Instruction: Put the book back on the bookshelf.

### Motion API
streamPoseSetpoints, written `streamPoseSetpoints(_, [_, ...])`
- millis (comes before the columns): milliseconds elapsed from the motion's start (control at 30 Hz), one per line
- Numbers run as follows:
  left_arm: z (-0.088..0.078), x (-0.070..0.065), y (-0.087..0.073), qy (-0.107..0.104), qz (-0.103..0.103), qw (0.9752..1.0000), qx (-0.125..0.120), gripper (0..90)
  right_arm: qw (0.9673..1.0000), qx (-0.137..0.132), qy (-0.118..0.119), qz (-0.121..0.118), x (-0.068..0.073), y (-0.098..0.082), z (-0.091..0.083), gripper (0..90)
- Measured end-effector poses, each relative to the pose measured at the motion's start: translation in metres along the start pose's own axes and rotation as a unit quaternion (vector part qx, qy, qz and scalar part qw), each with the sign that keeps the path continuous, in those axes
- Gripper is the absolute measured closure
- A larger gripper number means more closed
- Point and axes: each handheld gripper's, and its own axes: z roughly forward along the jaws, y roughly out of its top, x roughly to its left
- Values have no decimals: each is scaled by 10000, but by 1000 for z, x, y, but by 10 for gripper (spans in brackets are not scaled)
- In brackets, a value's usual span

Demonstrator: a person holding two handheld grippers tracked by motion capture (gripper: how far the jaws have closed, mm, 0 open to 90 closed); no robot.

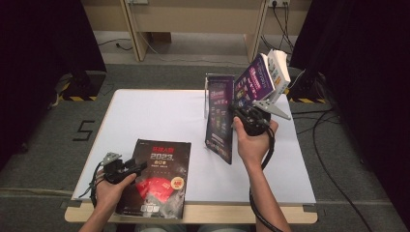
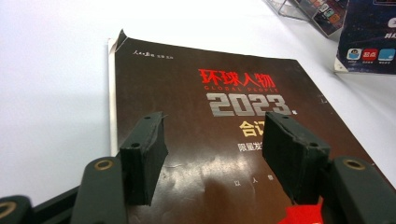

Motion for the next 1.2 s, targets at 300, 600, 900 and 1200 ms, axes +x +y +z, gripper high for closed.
streamPoseSetpoints(300, [1,0,-1,6,-12,10000,11,389,9994,-269,-228,47,-13,12,-12,854])
streamPoseSetpoints(600, [1,0,-1,3,-4,10000,12,389,9970,-660,-409,23,-21,42,-27,854])
streamPoseSetpoints(900, [2,0,-1,-1,-5,10000,7,390,9937,-970,-565,-25,-27,65,-28,854])
streamPoseSetpoints(1200, [1,2,-1,-13,-11,10000,-1,390,9906,-1195,-666,12,-30,78,-17,854])
